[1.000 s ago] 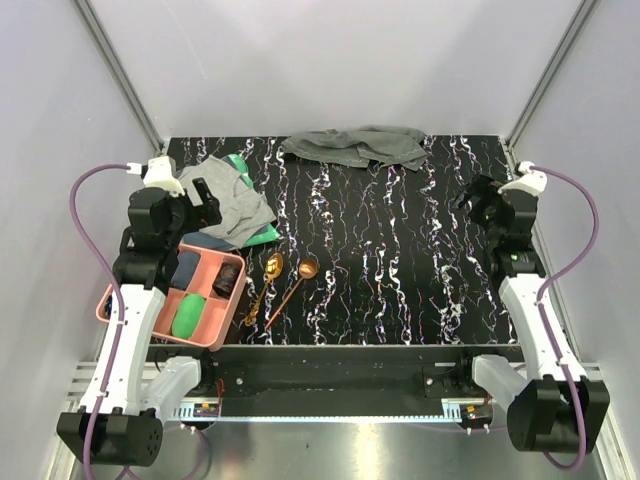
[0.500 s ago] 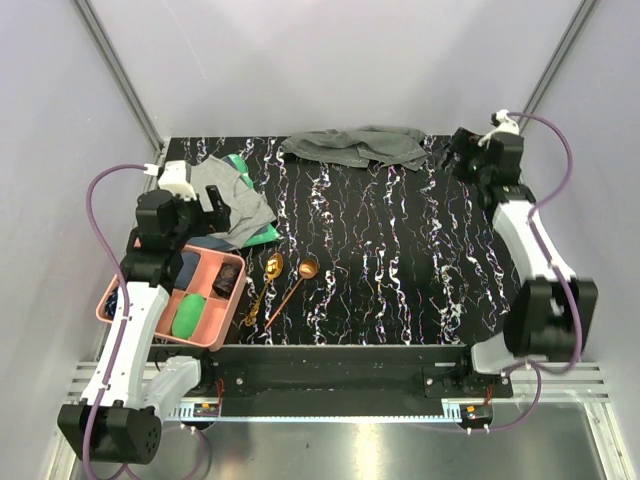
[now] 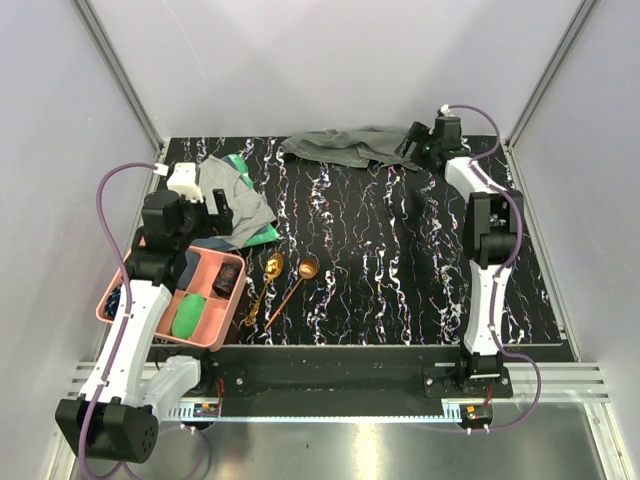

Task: Fold the napkin, place the utensils inside, and roll it up
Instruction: Move the napkin to the centre of the board

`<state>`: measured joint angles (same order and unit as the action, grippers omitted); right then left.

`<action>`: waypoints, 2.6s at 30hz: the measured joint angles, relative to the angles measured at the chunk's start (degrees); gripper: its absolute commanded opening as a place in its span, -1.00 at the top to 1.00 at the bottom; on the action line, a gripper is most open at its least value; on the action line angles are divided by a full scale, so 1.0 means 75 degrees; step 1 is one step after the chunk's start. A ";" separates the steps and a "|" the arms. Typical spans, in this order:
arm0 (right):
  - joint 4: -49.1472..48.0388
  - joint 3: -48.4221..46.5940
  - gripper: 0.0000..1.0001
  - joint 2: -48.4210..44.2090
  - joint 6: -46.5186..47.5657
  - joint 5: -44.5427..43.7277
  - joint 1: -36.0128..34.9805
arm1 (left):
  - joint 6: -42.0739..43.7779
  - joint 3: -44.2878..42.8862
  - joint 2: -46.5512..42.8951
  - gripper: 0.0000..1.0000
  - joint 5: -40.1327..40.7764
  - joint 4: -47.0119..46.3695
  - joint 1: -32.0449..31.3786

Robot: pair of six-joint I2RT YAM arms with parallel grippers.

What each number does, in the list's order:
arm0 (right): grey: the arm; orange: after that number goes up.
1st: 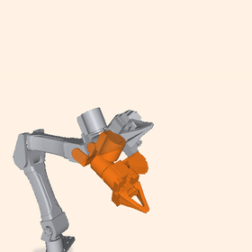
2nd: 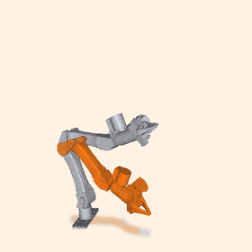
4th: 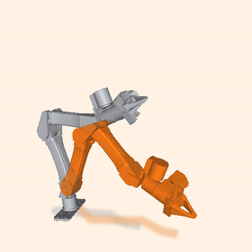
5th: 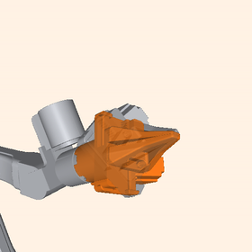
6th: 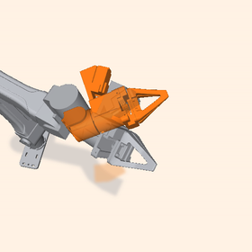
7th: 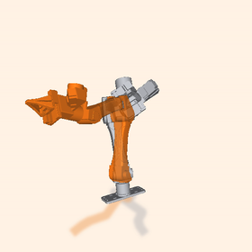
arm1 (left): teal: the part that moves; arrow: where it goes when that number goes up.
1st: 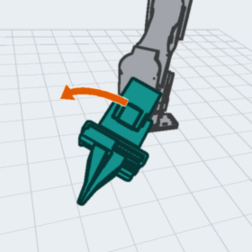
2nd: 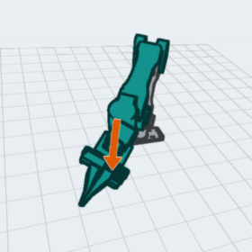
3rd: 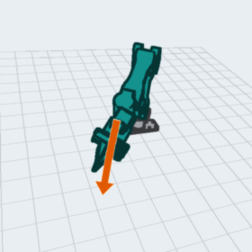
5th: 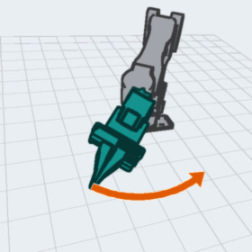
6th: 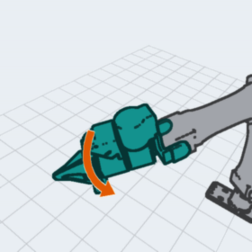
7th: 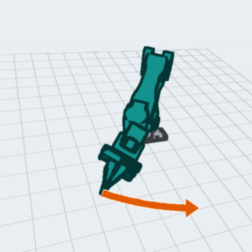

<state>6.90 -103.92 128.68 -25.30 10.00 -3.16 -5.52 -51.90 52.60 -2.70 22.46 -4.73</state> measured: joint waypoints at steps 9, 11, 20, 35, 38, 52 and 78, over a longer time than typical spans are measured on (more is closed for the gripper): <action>0.0079 -0.1105 -0.64 0.1428 -0.0845 -0.1003 -0.0201 | 0.0140 0.0000 0.0189 -0.97 0.0140 0.0026 -0.0099; 0.0087 -0.1247 -0.65 0.1609 -0.1128 -0.1335 -0.0201 | 0.0163 0.0000 0.0204 -0.97 0.0143 0.0026 -0.0114; 0.0026 -0.2745 -0.20 0.2736 -0.2250 -0.1807 -0.0201 | 0.0224 0.0000 0.0216 -0.97 0.0152 0.0026 -0.0187; -0.0093 -0.1813 1.00 0.2363 -0.2410 -0.1046 -0.0099 | 0.0224 0.0026 0.0163 -0.95 0.0000 0.0015 -0.0341; -0.0227 0.0213 1.00 0.0982 -0.2020 -0.1131 -0.0076 | 0.0219 0.0102 0.0096 -0.89 -0.0184 0.0026 -0.0490; -0.0023 0.7219 -0.19 -0.6120 -0.0868 -0.1894 0.1116 | -0.0522 0.0119 0.0306 -0.75 -0.0813 -0.0044 -0.2850; 0.1268 0.8040 -0.36 -0.6776 -0.0262 -0.1915 0.0912 | -0.2040 -0.2661 0.7067 -0.47 -0.0364 -0.2827 -0.6781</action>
<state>16.40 -43.62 77.87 -27.27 -4.36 3.68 -20.82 -71.85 105.60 -5.43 1.26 -55.59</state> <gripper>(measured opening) 0.652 0.735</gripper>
